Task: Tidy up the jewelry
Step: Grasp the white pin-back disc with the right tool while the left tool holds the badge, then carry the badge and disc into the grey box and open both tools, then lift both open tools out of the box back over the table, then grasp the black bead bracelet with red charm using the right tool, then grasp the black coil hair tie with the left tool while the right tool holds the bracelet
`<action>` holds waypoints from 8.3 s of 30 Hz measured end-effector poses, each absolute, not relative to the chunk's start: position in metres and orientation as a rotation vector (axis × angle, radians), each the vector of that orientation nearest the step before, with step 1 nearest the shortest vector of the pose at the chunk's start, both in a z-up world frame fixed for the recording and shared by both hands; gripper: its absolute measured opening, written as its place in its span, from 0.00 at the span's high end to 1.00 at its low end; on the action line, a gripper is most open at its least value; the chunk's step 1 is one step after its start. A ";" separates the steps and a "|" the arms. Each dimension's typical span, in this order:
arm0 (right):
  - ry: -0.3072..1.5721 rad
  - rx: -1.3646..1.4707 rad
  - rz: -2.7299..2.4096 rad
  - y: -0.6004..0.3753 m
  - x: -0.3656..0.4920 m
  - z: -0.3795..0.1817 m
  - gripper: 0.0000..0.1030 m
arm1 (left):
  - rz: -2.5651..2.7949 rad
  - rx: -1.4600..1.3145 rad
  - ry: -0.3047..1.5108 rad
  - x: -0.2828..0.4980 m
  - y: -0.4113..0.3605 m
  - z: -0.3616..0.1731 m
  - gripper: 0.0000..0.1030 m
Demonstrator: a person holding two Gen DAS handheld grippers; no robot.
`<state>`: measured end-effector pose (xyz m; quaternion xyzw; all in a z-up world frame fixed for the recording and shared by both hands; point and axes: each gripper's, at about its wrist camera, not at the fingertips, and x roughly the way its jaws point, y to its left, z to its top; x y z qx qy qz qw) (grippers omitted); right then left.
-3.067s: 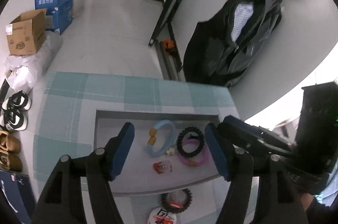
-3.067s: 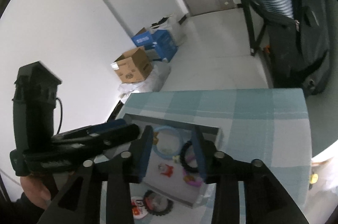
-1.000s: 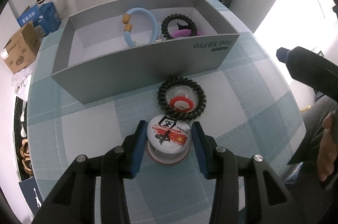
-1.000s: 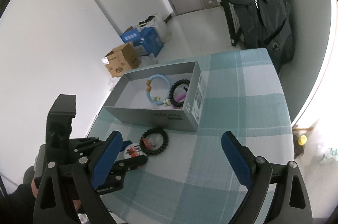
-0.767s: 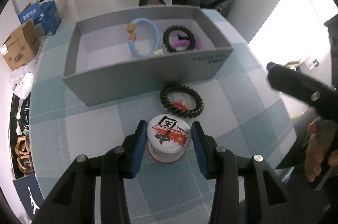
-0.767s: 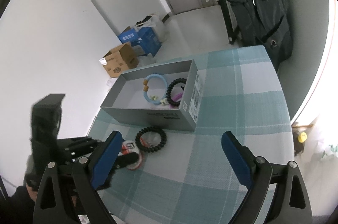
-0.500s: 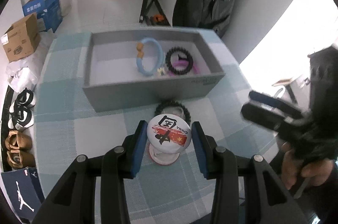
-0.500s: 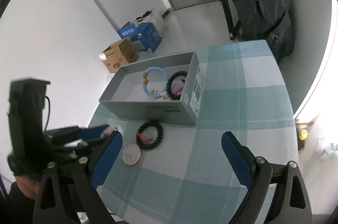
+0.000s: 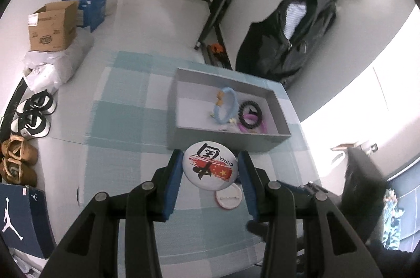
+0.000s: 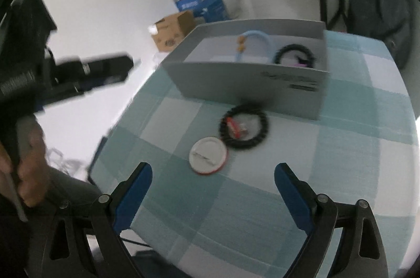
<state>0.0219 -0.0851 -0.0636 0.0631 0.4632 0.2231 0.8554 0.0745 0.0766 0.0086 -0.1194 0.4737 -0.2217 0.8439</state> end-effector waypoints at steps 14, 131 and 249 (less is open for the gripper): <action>0.974 -0.040 0.450 -0.040 0.032 -0.078 0.29 | -0.376 -0.167 0.931 0.067 0.095 0.016 0.64; 0.761 0.178 0.357 -0.171 0.100 0.013 0.16 | -0.416 -0.211 0.866 0.101 0.042 0.024 0.28; 0.800 0.321 0.427 -0.163 0.055 -0.022 0.81 | -0.397 0.082 1.134 0.067 -0.005 -0.050 0.28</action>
